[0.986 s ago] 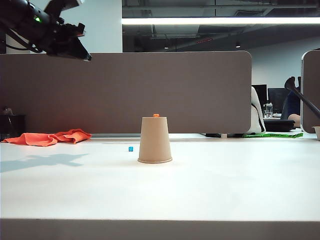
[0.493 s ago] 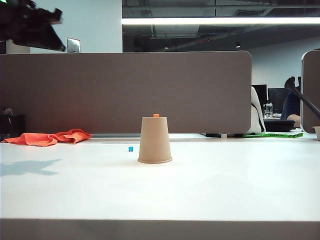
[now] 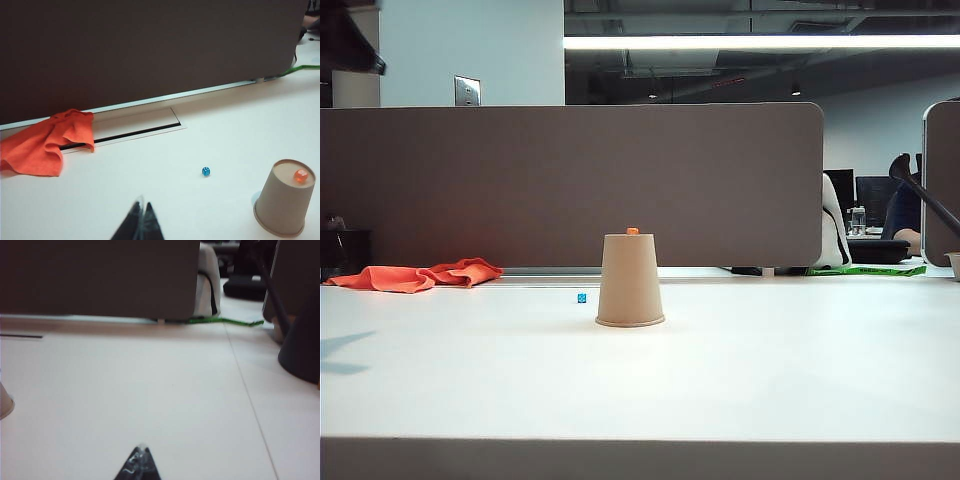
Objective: Throw the dice onto the paper cup, compare its value with the values of the other dice on the table, place the die with the higher value on the paper cup, and take no action if both dice have the same value.
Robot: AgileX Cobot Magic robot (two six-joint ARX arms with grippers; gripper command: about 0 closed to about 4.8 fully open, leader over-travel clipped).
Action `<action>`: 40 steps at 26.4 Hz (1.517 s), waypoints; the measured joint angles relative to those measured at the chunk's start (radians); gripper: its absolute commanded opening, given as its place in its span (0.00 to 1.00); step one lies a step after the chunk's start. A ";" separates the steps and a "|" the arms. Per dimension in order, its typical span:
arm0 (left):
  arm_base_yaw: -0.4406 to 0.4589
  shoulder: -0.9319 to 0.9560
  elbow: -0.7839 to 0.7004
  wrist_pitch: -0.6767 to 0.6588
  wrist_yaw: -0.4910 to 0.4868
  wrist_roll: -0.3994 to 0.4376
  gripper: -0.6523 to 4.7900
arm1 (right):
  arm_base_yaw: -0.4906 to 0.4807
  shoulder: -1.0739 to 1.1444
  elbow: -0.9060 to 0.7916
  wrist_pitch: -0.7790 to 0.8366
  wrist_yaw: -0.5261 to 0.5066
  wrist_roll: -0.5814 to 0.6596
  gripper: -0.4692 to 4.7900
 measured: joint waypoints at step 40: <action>-0.002 -0.839 -0.277 -0.333 -0.170 -0.098 0.11 | -0.004 -0.137 -0.178 0.095 0.071 0.028 0.08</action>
